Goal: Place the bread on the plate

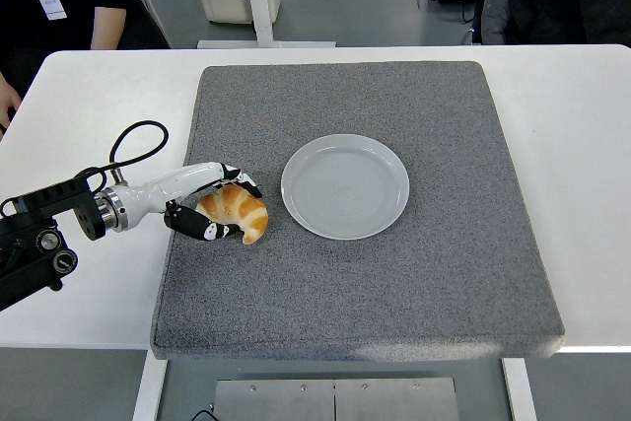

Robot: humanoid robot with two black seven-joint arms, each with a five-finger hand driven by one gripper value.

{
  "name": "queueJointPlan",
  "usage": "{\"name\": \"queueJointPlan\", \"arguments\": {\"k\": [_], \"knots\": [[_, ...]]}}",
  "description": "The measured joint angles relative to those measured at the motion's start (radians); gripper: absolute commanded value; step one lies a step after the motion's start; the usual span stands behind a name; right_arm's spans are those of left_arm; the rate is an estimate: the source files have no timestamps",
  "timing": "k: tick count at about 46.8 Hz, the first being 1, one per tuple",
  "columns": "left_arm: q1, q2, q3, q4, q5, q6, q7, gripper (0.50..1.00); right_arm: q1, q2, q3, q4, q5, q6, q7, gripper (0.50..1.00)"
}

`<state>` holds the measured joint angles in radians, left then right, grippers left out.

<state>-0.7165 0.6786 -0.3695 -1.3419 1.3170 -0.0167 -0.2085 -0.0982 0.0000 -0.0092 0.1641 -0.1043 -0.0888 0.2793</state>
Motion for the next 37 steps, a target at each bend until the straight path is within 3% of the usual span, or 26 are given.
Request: {"name": "queueJointPlan", "arguments": {"k": [10,29,37], "knots": [[-0.025,0.003,-0.003,0.0,-0.002,0.0,-0.002,0.5,0.0,0.0,0.0,0.0,0.0,0.0,0.0,1.0],[-0.087,0.031,-0.002,-0.001,-0.004,-0.002,-0.056,0.5,0.0,0.0,0.0,0.0,0.0,0.0,0.0,1.0],[-0.162,0.073,-0.004,-0.002,-0.015,-0.011,-0.063,0.5,0.0,0.0,0.0,0.0,0.0,0.0,0.0,1.0]]}}
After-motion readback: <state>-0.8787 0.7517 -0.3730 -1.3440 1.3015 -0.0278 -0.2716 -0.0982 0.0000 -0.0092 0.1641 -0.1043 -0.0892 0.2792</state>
